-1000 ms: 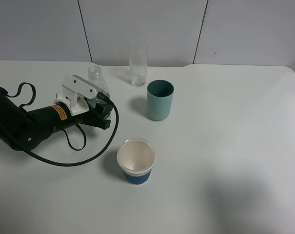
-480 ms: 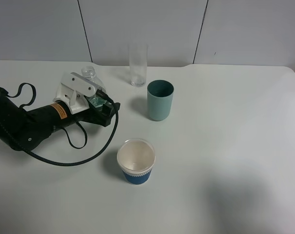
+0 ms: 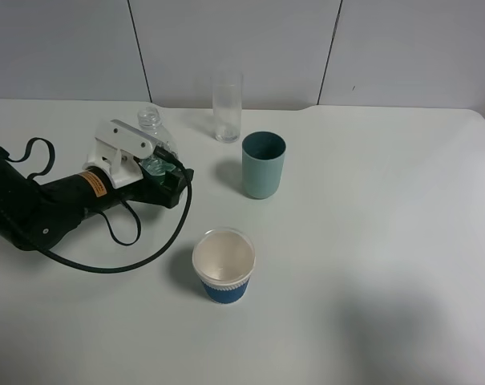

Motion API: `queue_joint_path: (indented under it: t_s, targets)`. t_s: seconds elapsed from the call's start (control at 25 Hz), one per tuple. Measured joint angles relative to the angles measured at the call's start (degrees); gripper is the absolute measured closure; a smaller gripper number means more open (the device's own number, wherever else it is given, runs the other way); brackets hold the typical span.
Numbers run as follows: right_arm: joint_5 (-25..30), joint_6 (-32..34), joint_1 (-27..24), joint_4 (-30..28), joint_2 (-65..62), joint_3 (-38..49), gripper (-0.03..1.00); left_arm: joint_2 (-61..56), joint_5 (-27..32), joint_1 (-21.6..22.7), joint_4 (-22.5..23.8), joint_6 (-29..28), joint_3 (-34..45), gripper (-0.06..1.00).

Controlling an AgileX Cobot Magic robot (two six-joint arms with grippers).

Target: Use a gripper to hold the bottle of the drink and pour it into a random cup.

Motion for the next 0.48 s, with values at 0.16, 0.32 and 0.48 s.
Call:
queue_joint_path:
  t_s: [0.16, 0.32, 0.48]
  targets:
    - [0.0, 0.0, 0.0, 0.0, 0.0, 0.0, 0.23, -4.5, 0.0, 0.0, -2.75, 0.0, 4.05, 0.03]
    - [0.0, 0.0, 0.0, 0.0, 0.0, 0.0, 0.23, -8.51, 0.0, 0.0, -4.72, 0.0, 7.36, 0.03]
    - [0.0, 0.0, 0.0, 0.0, 0.0, 0.0, 0.23, -16.82, 0.0, 0.0, -11.1, 0.0, 12.92, 0.03]
